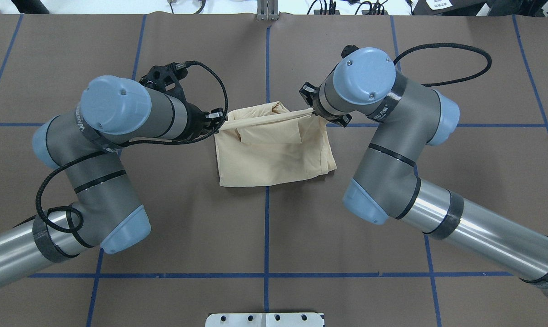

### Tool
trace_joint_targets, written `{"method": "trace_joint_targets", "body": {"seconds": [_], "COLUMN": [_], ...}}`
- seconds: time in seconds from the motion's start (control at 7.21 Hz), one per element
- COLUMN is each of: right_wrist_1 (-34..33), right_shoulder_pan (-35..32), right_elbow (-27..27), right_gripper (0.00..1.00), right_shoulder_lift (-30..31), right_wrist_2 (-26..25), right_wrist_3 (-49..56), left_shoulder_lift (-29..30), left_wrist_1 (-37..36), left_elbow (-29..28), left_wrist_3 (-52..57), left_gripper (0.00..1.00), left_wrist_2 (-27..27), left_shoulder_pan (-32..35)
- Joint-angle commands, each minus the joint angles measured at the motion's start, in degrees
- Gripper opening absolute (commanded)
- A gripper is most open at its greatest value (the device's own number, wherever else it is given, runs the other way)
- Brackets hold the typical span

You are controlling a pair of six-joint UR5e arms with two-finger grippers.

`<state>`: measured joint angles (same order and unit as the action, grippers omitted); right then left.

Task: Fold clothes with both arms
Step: 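Lift the shirt's near edge with both grippers and fold it toward the far side, then lay the folded edge down on the far half with both grippers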

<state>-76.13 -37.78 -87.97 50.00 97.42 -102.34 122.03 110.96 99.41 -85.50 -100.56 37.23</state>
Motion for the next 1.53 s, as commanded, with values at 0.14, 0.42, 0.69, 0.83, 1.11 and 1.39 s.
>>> {"method": "trace_joint_targets", "body": {"seconds": [0.14, 0.42, 0.69, 0.83, 1.11, 1.39], "right_wrist_1": [1.16, 1.24, 1.24, 1.24, 1.24, 1.33], "right_shoulder_pan": [-0.98, -1.24, -1.15, -1.15, -1.15, -1.07], "right_elbow": [2.71, 4.2, 7.35, 11.11, 12.47, 13.34], "right_gripper": [0.0, 0.0, 0.0, 0.0, 0.0, 0.0], "right_shoulder_lift": [-0.87, -0.96, -2.96, -5.59, -6.23, -6.23], "right_wrist_2": [0.05, 0.05, 0.05, 0.05, 0.14, 0.05], "right_wrist_3": [0.03, 0.12, 0.9, 1.09, 1.17, 1.18], "left_shoulder_lift": [4.86, 4.79, 4.79, 4.71, 4.71, 4.97], "left_wrist_1": [3.1, 8.91, 8.83, 8.83, 8.48, 8.92], "left_elbow": [-9.44, -13.88, -13.89, -13.98, -14.24, -16.51], "left_wrist_3": [-0.37, -0.2, -0.02, 0.15, 0.33, 0.07], "left_gripper": [0.0, 0.0, 0.0, 0.0, 0.0, 0.0], "left_wrist_2": [0.19, 0.36, 0.54, 0.63, 1.85, 1.86], "left_shoulder_pan": [0.3, 0.39, 0.56, 1.17, 1.44, 1.18]}}
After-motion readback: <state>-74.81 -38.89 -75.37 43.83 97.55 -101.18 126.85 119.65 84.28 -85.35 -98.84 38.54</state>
